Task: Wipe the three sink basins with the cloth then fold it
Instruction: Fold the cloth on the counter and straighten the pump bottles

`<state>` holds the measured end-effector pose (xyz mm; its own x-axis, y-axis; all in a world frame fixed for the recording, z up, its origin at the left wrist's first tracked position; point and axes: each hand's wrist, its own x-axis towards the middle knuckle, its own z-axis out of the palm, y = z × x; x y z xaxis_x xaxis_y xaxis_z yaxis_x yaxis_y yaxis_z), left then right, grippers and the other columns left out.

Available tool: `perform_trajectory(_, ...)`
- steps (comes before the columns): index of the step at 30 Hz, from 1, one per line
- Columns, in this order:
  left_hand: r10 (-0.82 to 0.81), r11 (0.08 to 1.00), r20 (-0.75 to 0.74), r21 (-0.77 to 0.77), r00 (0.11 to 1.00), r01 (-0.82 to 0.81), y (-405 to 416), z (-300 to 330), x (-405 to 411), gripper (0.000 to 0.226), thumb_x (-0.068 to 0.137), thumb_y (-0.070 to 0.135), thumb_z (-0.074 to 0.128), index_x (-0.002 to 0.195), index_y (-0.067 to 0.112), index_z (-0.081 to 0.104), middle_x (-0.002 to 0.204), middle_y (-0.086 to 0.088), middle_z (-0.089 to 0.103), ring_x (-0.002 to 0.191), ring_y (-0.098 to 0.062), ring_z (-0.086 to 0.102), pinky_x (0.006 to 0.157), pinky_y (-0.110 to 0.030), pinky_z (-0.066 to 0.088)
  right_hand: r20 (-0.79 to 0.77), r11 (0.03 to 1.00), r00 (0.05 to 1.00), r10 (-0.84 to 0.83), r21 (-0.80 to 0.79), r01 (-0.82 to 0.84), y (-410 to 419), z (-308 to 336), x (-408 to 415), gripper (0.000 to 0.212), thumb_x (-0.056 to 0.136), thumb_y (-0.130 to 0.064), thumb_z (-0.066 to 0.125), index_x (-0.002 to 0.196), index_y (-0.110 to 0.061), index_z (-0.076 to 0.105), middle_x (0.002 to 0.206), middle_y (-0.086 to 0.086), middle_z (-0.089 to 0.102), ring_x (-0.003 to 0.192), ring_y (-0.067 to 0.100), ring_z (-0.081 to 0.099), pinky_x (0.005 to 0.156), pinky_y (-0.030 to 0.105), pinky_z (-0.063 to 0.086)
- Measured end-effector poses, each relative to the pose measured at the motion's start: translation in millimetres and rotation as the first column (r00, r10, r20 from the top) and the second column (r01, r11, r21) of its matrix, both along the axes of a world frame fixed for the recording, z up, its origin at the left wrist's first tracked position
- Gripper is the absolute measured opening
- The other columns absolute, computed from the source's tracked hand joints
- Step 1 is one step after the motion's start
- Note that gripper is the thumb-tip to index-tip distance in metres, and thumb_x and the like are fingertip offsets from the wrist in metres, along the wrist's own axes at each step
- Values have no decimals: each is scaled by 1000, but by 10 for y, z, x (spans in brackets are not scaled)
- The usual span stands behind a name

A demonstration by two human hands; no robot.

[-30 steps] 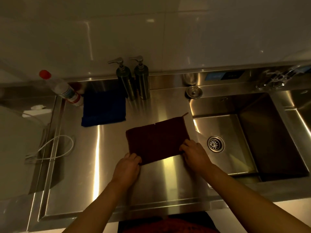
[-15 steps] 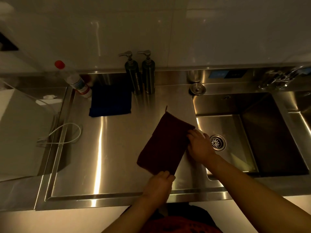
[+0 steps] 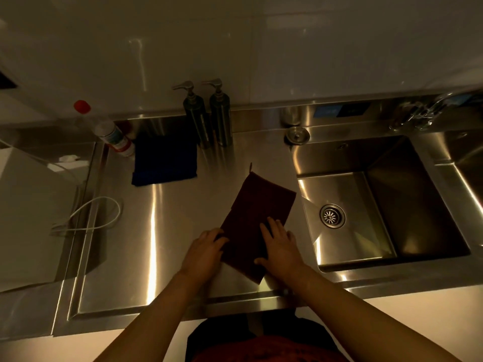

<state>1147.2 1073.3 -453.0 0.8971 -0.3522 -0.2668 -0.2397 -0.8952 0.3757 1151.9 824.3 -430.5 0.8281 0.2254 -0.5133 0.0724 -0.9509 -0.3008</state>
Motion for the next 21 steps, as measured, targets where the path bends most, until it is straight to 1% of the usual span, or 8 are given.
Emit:
perform_trajectory(4, 16, 1000, 19, -17, 1000, -16, -40, -44, -178, 40, 99, 25, 65, 139, 24, 66, 151, -2, 52, 134, -26, 52, 109, -41, 45, 8, 1000, 1000, 26, 0, -26, -141, -38, 35, 108, 85, -46, 76, 164, -24, 6, 171, 3, -7, 157, 27, -6, 126, 54, 7)
perform_trajectory(8, -34, 998, 49, -45, 998, 36, -246, -50, -480, 41, 89, 33, 76, 129, 25, 71, 137, -4, 60, 121, -26, 60, 99, -42, 51, 35, 997, 996, 78, 24, -79, -480, -99, 26, 108, 80, -43, 81, 163, -27, 13, 171, -1, -4, 158, 24, -3, 126, 52, 11)
perform_trajectory(10, -63, 996, 61, -53, 996, 67, -383, -59, -633, 42, 89, 38, 76, 129, 26, 70, 134, -3, 60, 118, -24, 61, 98, -41, 52, 41, 996, 996, 84, 26, -85, -650, -130, -18, 107, 78, -42, 83, 162, -29, 18, 171, -2, -1, 158, 22, -1, 126, 51, 14)
perform_trajectory(12, -73, 995, 45, -61, 996, 76, -506, -68, -733, 43, 92, 43, 72, 132, 28, 67, 133, -1, 59, 119, -22, 59, 100, -39, 49, 54, 997, 996, 70, 25, -71, -780, -139, -81, 105, 76, -42, 85, 161, -30, 24, 171, -2, 4, 157, 23, 5, 124, 50, 19)
perform_trajectory(14, -67, 997, 3, -46, 998, 67, -602, -55, -777, 45, 96, 48, 62, 137, 30, 62, 136, 0, 54, 124, -20, 53, 105, -36, 44, 113, 997, 992, 63, 32, -67, -861, -127, -162, 96, 75, -40, 85, 156, -29, 35, 167, -1, 18, 154, 23, 19, 120, 47, 27)
perform_trajectory(17, -51, 998, -22, -37, 998, 50, -647, -33, -779, 45, 99, 51, 54, 139, 31, 60, 138, 1, 50, 128, -20, 48, 108, -36, 39, 199, 986, 972, 125, 82, -143, -872, -111, -342, 72, 78, -36, 83, 143, -29, 53, 153, -1, 40, 142, 23, 40, 113, 41, 39)
perform_trajectory(19, -58, 998, -7, -41, 998, 57, -635, -17, -765, 42, 101, 49, 53, 136, 29, 64, 137, 2, 52, 128, -19, 48, 109, -37, 39, 211, 972, 965, 156, 142, -188, -841, -113, -474, 56, 79, -44, 78, 131, -32, 60, 142, -7, 45, 130, 17, 45, 104, 34, 43)
perform_trajectory(21, -74, 996, 16, -49, 997, 74, -628, -12, -752, 36, 102, 43, 54, 131, 27, 68, 134, 2, 55, 127, -19, 50, 108, -36, 40, 197, 960, 962, 187, 170, -221, -801, -113, -564, 47, 78, -53, 72, 121, -36, 62, 129, -12, 45, 117, 11, 45, 93, 27, 41)
